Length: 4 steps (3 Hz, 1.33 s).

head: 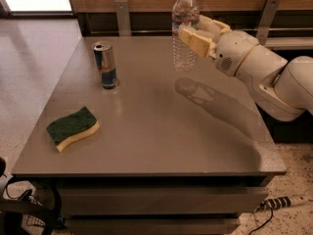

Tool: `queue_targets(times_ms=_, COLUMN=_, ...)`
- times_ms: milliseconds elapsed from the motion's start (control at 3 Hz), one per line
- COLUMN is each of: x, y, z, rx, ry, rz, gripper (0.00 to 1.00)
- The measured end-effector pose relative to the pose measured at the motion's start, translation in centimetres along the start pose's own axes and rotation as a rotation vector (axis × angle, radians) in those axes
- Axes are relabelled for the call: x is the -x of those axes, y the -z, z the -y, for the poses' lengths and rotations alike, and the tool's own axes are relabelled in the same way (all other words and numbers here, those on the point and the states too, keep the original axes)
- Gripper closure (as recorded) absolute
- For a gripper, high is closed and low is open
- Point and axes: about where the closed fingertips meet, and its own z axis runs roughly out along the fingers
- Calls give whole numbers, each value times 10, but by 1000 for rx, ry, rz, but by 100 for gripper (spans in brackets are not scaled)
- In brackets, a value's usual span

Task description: Move water bottle near sponge

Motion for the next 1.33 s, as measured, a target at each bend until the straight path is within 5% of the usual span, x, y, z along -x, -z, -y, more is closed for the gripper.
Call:
queue_targets(times_ms=667, x=15, y=16, z=-91, rx=109, ry=64, rz=-27, gripper=100)
queue_targets(times_ms=1333, x=13, y=21, z=-112, rx=91, ry=54, rz=-31, gripper=100)
